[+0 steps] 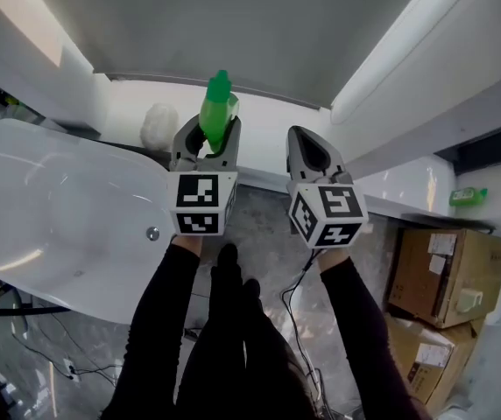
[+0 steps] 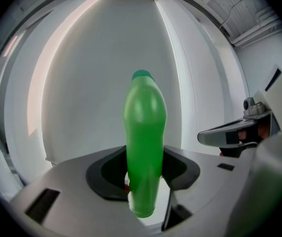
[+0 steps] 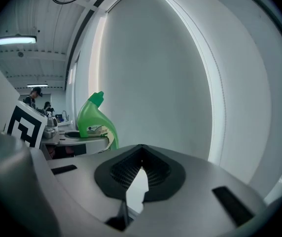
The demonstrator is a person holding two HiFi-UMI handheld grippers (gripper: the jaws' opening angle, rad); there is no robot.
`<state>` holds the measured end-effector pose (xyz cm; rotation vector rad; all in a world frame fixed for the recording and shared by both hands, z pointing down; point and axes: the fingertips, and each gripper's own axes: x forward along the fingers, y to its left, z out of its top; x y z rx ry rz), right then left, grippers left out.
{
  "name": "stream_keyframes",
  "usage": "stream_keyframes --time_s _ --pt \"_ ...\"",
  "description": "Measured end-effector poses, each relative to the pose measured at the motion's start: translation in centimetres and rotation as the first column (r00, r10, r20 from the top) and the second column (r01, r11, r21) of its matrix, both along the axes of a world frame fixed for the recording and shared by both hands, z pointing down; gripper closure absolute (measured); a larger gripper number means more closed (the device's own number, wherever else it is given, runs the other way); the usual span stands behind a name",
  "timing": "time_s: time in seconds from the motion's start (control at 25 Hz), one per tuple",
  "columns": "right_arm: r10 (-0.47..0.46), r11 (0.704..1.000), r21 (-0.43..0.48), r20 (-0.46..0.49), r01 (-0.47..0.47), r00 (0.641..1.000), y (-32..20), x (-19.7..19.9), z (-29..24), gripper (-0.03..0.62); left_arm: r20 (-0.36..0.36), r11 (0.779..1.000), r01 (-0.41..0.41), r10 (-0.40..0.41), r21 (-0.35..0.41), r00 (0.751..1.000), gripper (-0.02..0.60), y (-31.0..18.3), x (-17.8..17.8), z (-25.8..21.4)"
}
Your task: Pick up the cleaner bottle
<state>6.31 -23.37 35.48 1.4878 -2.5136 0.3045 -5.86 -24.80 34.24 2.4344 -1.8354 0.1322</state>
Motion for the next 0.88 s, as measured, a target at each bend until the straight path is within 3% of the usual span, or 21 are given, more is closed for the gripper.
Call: stream_keyframes --time_s 0.4,0.88 --pt "-0.099 0.994 0.052 0.004 0.098 0.995 5.9 -1.6 -5.7 0.593 -0.009 0.998 0.038 -0.038 0.040 0.999 0.396 7.3 -1.7 -6.2" --pt "-0.209 0.976 0.067 0.020 0.208 0.978 12.7 -2.6 -8.8 0.594 0.003 0.994 0.105 -0.105 0.042 0.994 0.396 16.1 -3.5 -10.0"
